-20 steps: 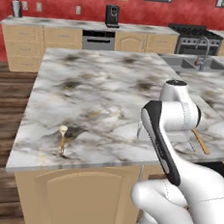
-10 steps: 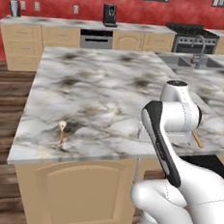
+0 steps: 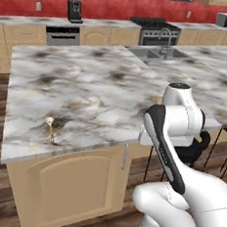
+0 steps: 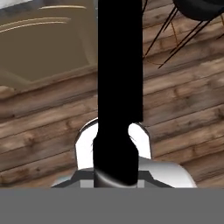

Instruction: Pick up the metallic utensils from the counter and place them in the open drawer. Make sure not to pick up any wooden utensils.

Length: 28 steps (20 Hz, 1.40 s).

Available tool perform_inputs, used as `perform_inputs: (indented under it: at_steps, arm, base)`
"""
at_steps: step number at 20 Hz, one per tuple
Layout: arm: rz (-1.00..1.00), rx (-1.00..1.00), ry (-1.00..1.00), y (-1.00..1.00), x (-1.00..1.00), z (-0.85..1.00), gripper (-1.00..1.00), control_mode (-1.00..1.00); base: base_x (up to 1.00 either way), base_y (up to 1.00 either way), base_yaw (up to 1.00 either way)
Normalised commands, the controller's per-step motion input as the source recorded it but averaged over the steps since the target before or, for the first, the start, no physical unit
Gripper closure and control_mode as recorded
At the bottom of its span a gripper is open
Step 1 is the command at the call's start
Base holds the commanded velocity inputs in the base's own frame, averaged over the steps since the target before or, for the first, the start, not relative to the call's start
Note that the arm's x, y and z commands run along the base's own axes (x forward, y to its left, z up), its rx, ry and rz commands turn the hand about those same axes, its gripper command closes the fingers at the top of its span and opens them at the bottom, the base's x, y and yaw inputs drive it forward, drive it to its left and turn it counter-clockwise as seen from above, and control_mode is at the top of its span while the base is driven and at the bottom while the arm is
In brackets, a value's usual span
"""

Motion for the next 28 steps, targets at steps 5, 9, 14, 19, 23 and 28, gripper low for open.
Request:
perform_inputs:
  at_steps: [5, 9, 14, 19, 23, 28]
  arm:
    - [0.0, 0.0, 0.0, 0.0, 0.0, 0.0, 1.0, 1.0]
    - [0.0, 0.0, 0.0, 0.0, 0.0, 0.0, 1.0, 1.0]
    - [0.0, 0.0, 0.0, 0.0, 0.0, 0.0, 1.0, 1.0]
    - [0.0, 0.0, 0.0, 0.0, 0.0, 0.0, 1.0, 1.0]
    - [0.0, 0.0, 0.0, 0.0, 0.0, 0.0, 1.0, 1.0]
    - [0.0, 0.0, 0.0, 0.0, 0.0, 0.0, 1.0, 1.0]
  base:
    - [-0.46, 0.64, -0.64]
    - [-0.24, 0.99, -0.44]
    - [-0.63, 1.0, -0.13]
    - [-0.81, 1.0, 0.0]
    - [-0.61, 1.0, 0.0]
    - [-0.56, 1.0, 0.0]
